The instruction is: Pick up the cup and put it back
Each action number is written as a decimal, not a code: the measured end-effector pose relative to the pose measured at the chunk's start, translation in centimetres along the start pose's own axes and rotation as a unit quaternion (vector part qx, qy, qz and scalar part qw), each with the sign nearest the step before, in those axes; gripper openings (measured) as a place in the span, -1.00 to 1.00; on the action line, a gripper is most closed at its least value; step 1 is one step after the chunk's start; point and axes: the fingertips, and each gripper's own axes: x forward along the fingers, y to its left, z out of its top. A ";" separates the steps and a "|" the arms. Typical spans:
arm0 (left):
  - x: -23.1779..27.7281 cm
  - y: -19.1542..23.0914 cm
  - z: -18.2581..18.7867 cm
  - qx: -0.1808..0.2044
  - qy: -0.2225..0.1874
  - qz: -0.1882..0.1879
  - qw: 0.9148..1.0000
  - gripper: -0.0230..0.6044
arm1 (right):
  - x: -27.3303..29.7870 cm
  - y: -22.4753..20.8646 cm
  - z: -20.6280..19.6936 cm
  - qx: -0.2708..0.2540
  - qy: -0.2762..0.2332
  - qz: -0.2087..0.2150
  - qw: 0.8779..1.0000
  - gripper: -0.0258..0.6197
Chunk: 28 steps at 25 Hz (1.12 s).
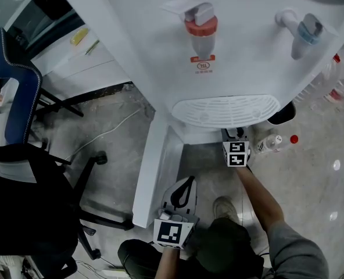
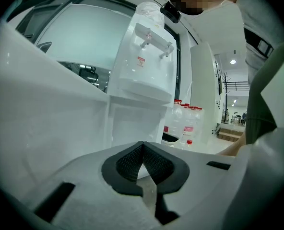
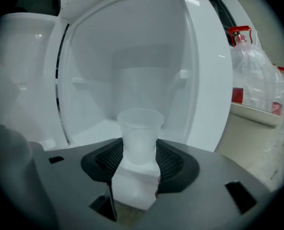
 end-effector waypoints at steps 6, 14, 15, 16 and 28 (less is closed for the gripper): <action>0.0 0.0 -0.6 -0.008 0.004 -0.003 1.000 -0.90 | 1.4 0.4 -0.4 0.006 0.007 0.004 1.000 -0.25; -0.2 0.2 -0.3 -0.013 0.001 -0.006 1.000 -0.90 | 1.7 1.1 -0.2 0.006 0.008 0.010 1.000 -0.11; -0.2 0.2 -0.2 -0.013 -0.001 -0.006 1.000 -0.90 | 1.5 1.1 -0.3 0.011 0.006 0.010 1.000 -0.07; -0.3 0.3 -0.2 -0.013 -0.002 -0.006 1.000 -0.90 | 1.2 1.0 -0.5 0.017 0.004 0.010 1.000 -0.07; -1.2 -1.1 1.7 -0.004 -0.007 -0.021 1.000 -0.90 | -3.4 1.6 0.1 0.026 -0.005 0.041 0.999 -0.17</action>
